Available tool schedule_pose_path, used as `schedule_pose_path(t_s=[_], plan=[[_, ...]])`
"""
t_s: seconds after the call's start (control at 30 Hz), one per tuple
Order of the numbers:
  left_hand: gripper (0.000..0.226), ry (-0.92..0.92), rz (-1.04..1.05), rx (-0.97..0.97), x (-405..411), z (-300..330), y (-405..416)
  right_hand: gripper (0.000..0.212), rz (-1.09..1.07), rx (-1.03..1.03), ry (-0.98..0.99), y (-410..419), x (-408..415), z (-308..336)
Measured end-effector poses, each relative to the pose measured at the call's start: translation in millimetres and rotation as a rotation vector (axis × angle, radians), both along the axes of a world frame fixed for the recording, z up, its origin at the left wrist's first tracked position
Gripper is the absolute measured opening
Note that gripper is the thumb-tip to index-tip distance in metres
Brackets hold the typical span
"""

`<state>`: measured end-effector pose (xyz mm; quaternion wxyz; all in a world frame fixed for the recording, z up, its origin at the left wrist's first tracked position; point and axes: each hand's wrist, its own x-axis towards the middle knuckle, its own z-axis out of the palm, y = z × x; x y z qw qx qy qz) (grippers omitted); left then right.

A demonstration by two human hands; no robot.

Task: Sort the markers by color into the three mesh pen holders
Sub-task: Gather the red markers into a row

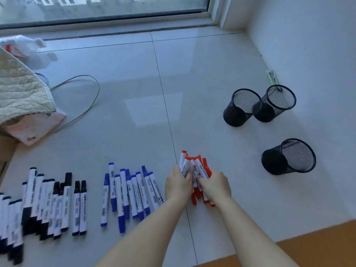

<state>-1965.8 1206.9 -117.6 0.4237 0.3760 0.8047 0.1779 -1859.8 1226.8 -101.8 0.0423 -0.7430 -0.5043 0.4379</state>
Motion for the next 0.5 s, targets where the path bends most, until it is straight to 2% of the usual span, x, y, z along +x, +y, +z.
schedule_pose_path(t_s=[0.13, 0.27, 0.4, 0.5], plan=[[0.038, 0.023, -0.001, 0.044, 13.7, -2.1, -33.9, 0.011, -0.019, -0.029, -0.012, -29.8, 12.2, 0.6], [0.045, 0.029, 0.042, 0.046, 25.0, -3.5, -46.0, 0.012, -0.015, 0.014, -0.039, -42.9, 20.7, -2.9], [0.047, 0.260, -0.015, -0.010, 37.7, -10.8, -47.3, 0.020, -0.004, 0.176, -0.095, -44.2, 25.5, -12.3], [0.042, 0.374, 0.044, -0.043, 51.5, -16.6, -47.0, 0.034, 0.009, 0.317, -0.130, -43.6, 30.3, -19.8]])
